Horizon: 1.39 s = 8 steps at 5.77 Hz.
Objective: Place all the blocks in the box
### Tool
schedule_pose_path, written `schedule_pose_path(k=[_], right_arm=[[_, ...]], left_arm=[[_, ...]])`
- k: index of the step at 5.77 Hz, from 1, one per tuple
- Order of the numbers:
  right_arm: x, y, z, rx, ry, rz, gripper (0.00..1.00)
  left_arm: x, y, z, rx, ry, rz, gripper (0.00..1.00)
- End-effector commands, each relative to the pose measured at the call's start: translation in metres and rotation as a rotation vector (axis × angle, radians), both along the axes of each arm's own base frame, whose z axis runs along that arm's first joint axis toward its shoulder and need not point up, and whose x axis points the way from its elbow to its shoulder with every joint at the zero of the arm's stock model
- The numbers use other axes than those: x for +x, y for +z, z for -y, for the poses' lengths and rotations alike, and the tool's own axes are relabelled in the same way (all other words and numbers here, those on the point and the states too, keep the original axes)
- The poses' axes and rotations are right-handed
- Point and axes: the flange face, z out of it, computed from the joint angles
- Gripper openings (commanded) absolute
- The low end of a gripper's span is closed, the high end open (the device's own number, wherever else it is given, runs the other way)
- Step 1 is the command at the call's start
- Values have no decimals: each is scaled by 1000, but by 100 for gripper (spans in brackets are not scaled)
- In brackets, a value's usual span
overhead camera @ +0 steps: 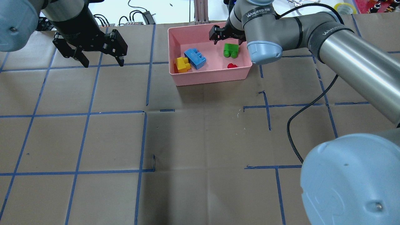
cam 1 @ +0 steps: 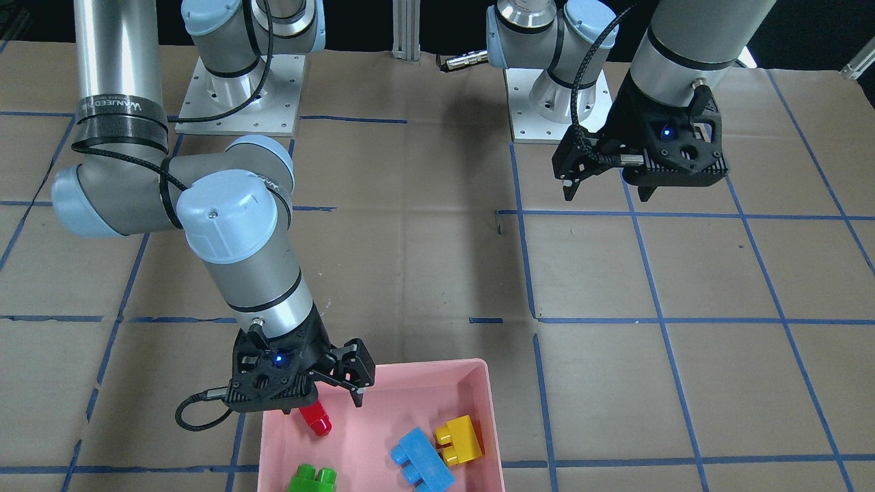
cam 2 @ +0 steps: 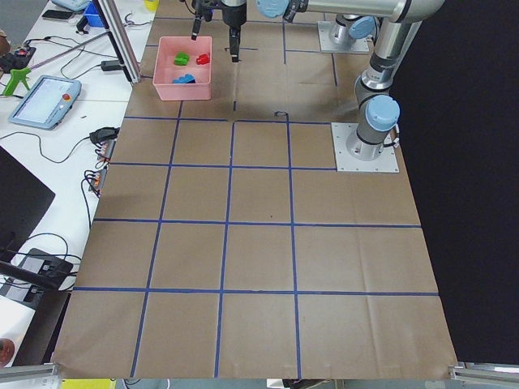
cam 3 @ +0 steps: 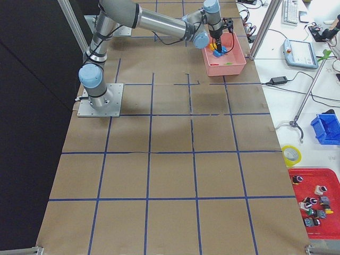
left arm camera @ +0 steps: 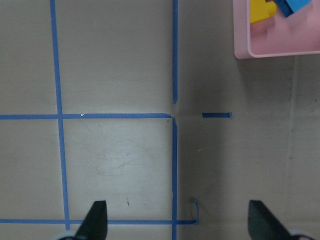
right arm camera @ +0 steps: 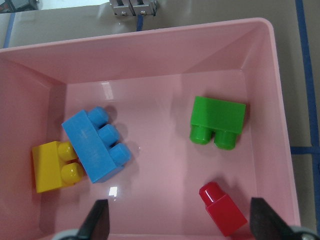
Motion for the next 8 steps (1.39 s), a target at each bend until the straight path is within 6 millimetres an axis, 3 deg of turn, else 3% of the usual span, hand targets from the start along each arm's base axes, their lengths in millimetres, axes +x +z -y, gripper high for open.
schedule_pose_path(k=[1,3,4,6,7,8], right_arm=[[-11,27,-10,43,4,-20,100],[-32,77,-34,112,45,-117,100],[-47,85,-44,155,100,-223,100],[-70,133,-106,300,112,-286,100],[-71,152,-143,330,111,-281,100],[-74,157,-174,330,109,-277,100]], left_arm=[[-1,3,-3,-5,0,-1,100],[-1,6,-5,-11,0,-1,100],[-1,6,-5,-11,0,-1,100],[-1,7,-6,-13,0,-1,100],[-2,6,-6,-11,-2,-1,100],[-1,6,-6,-11,0,-1,100]])
